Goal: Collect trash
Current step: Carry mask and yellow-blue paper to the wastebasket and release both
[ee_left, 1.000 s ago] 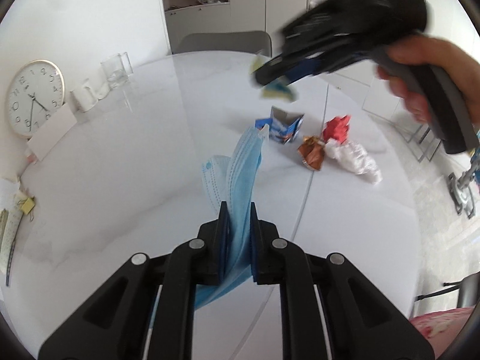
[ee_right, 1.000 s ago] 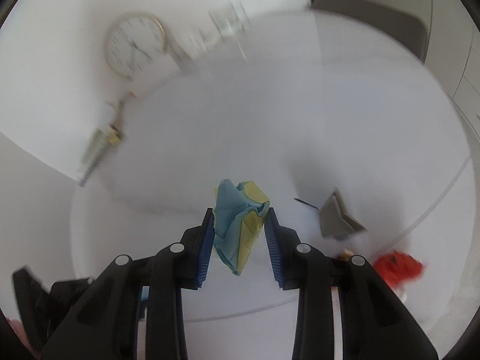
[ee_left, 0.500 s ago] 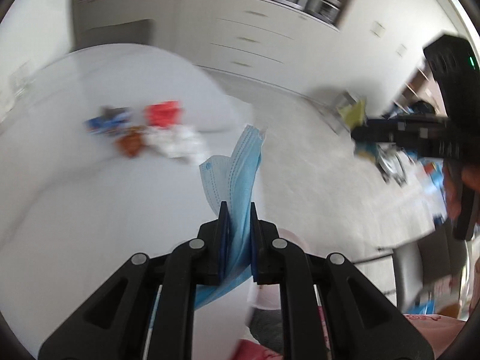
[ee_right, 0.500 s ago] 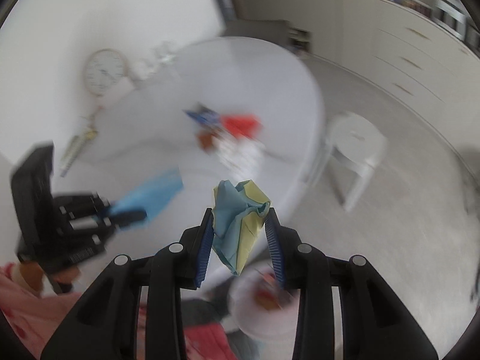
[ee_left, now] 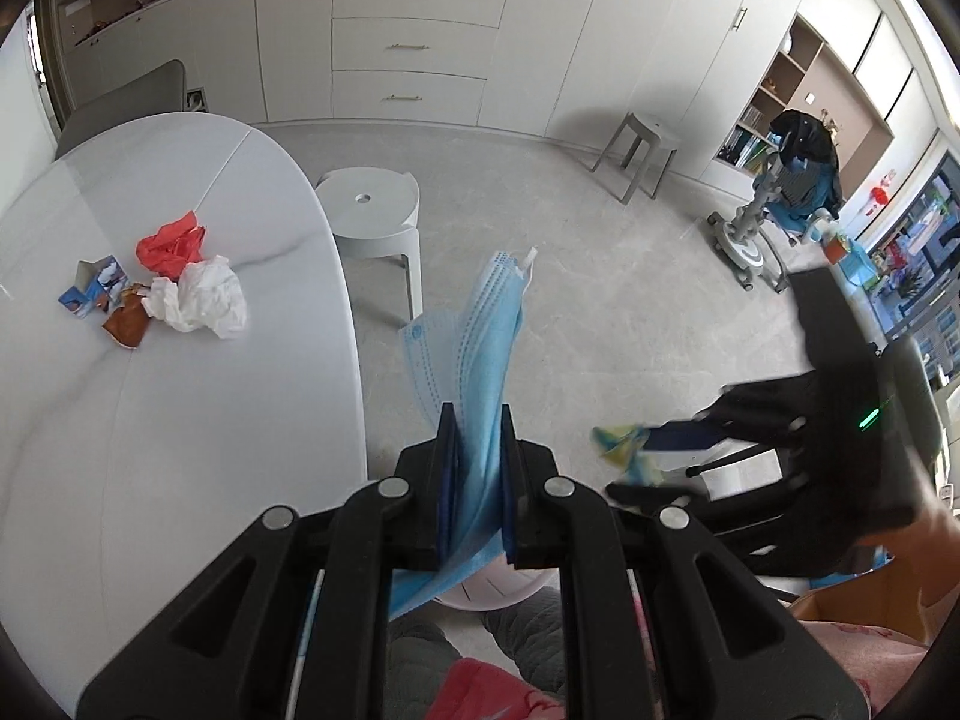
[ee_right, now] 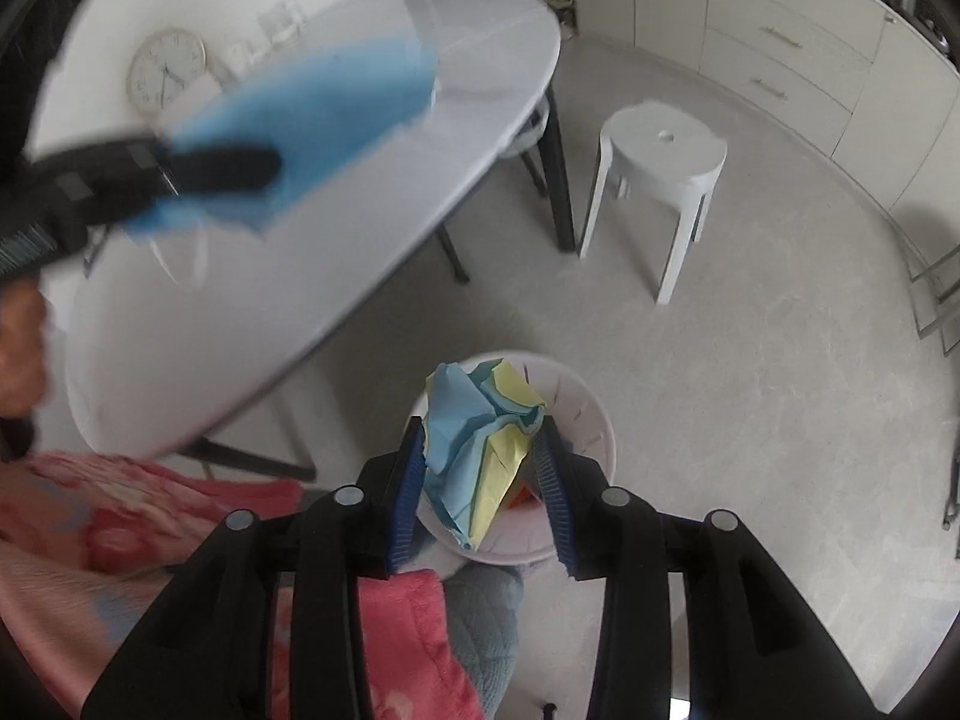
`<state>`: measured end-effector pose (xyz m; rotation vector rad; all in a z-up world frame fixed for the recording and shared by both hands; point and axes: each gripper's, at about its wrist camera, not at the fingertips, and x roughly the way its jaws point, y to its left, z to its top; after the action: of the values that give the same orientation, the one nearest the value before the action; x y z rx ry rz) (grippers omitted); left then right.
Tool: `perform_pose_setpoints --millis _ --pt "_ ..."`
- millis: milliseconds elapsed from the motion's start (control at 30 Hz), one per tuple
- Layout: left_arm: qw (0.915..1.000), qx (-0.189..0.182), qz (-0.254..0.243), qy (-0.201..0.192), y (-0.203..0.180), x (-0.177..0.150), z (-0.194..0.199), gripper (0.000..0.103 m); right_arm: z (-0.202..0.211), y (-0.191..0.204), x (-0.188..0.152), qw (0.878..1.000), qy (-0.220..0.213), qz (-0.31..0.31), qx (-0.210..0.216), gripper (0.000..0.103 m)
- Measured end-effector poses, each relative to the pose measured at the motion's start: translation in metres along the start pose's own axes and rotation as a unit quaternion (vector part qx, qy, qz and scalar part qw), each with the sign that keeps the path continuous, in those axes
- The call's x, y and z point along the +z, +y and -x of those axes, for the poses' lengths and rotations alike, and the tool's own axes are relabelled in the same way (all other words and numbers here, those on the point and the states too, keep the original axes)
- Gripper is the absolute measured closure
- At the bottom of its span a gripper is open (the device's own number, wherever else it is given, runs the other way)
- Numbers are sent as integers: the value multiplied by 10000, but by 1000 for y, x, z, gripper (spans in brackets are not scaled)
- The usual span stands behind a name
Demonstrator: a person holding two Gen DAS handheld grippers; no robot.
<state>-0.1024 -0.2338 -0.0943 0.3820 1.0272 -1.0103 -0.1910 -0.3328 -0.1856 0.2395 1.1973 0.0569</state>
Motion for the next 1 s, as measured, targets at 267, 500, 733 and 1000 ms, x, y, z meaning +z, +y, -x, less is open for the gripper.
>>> perform_pose_setpoints --millis 267,500,733,1000 --pt "9999 80 53 122 -5 -8 -3 91 -15 -11 -12 9995 129 -153 -224 2" --pt "9997 88 49 201 -18 -13 -6 91 8 -34 -12 9987 41 -394 -335 2" --pt "9993 -7 81 364 -30 -18 -19 91 27 -57 -16 9973 -36 -384 -624 2" --pt "9966 -183 199 773 -45 -31 -48 87 40 -82 -19 9965 -24 -386 -735 2"
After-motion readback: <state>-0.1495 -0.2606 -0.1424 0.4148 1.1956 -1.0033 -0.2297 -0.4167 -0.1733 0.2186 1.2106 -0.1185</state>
